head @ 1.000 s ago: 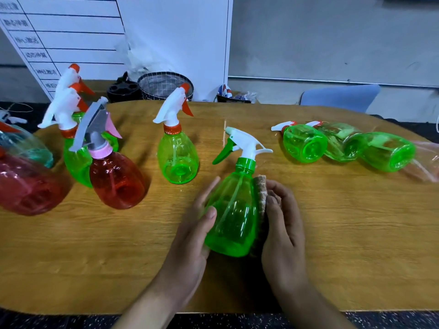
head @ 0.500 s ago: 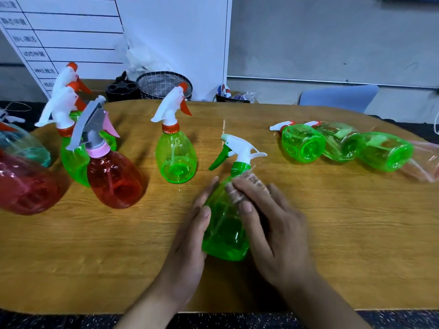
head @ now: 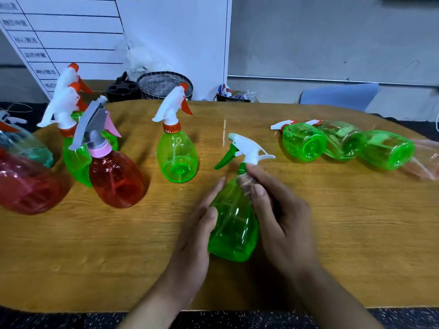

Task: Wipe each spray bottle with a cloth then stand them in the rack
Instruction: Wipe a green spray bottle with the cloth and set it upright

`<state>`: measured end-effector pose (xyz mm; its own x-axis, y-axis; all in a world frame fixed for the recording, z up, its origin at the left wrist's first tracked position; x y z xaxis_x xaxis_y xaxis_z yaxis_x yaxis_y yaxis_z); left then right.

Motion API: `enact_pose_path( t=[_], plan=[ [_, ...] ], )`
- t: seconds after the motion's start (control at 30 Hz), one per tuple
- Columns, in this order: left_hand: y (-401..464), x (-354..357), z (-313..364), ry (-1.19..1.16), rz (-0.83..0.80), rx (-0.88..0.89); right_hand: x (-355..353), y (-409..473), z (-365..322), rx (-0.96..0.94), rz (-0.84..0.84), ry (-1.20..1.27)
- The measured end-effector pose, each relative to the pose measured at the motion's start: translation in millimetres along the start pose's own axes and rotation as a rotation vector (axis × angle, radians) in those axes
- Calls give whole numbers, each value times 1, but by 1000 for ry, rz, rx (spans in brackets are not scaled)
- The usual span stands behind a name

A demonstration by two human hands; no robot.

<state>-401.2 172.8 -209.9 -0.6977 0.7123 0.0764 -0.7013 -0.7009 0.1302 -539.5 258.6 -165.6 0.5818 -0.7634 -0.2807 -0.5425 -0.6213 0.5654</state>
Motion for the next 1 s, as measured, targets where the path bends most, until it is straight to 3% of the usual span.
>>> enact_pose_path(
  t=[0.07,0.33,0.4,0.53,0.63,0.83,0.93,1.0],
  plan=[
    [0,0,-1,-18,-10,8,3,-5,0,-40,-61,-60],
    [1,-3,12,-176,47,-18,22,-43,-27,-503,-304,-229],
    [0,-2,12,-172,48,-13,16,-35,-28,-461,-255,-165],
    [0,0,3,-27,30,9,-8,-5,-12,-143,6,-55],
    [1,2,-2,15,3,-1,-4,1,1,-34,0,-58],
    [4,-4,1,-118,74,-46,15,-36,-16,-355,-223,-146],
    [3,-4,8,-190,69,-66,27,-49,-23,-528,-237,-251],
    [2,-3,12,-193,71,-65,25,-49,-25,-537,-209,-245]
  ],
)
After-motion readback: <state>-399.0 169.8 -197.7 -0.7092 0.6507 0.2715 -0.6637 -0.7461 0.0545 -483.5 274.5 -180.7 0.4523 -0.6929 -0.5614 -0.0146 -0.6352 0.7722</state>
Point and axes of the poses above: each hand's wrist, its own y-axis towards the middle knuckle, its own x-axis out of the palm, z = x × y, the point moved 4 cm from there along y, towards the middle knuckle, and after that the axes turned 4 degrees about y, right-handed, at the moved point
